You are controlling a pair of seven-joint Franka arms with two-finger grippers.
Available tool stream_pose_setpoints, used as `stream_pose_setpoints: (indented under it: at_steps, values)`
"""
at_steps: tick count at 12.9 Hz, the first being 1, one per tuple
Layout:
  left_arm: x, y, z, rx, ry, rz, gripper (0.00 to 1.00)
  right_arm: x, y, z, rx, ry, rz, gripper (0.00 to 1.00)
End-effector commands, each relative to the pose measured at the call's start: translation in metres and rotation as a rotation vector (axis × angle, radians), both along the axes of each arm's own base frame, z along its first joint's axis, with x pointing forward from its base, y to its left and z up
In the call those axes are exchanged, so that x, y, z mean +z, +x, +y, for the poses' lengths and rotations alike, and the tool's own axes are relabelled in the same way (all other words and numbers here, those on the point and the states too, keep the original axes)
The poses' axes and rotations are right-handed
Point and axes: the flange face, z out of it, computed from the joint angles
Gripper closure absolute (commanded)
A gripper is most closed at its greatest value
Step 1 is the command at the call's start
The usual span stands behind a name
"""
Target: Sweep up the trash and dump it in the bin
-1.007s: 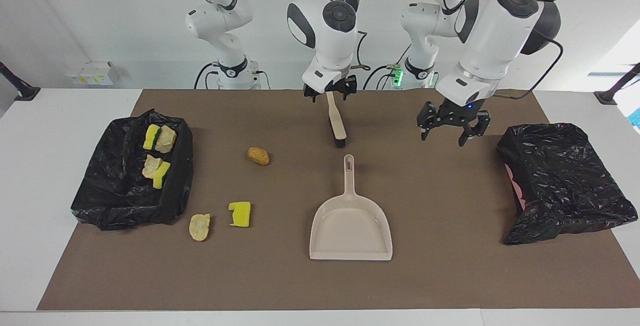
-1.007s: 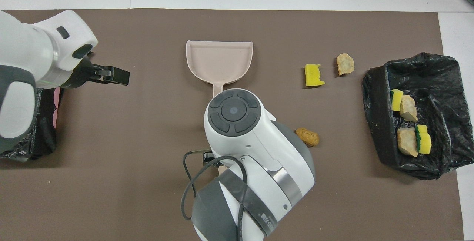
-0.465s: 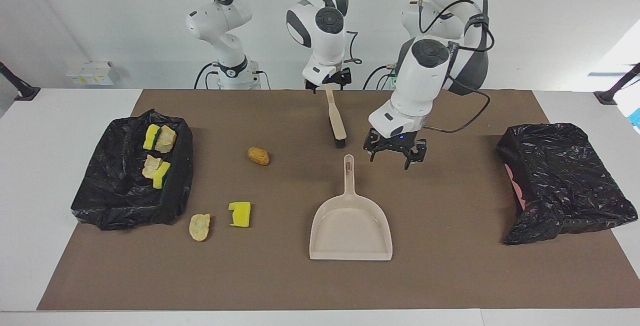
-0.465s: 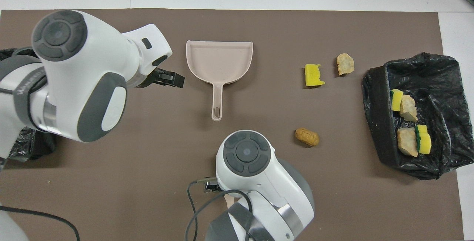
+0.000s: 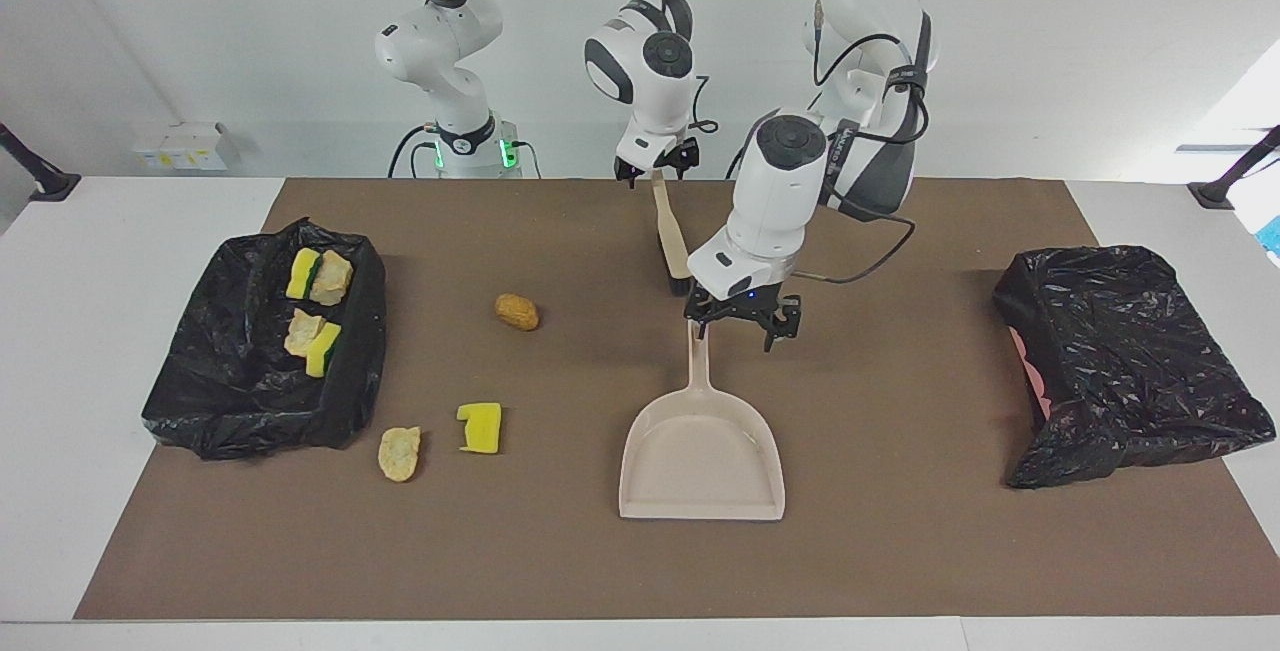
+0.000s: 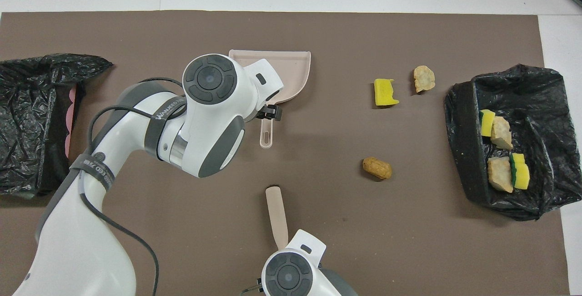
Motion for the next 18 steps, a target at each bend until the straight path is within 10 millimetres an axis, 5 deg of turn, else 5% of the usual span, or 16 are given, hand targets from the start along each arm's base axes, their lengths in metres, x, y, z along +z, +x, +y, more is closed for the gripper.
stream_pose_setpoints:
  at_steps: [1,5,10,13,18]
  values:
    - [-0.024,-0.008,-0.021,0.021,0.027,-0.003,0.0,0.006,-0.004,-0.006,-0.028,0.024,-0.005,0.26]
    - [-0.047,-0.014,-0.035,0.131,0.034,-0.004,0.07,0.007,-0.007,-0.003,-0.04,0.019,-0.006,1.0]
    - [-0.06,-0.021,-0.032,0.147,0.026,0.024,0.52,0.016,-0.005,-0.001,-0.094,0.018,-0.018,1.0]
    - [-0.061,-0.022,-0.03,0.152,0.026,0.037,1.0,0.05,0.002,-0.024,-0.138,0.014,-0.034,1.0]
    - [-0.026,-0.013,-0.013,0.16,0.01,0.003,1.0,0.086,0.049,-0.102,-0.238,-0.114,-0.102,1.0]
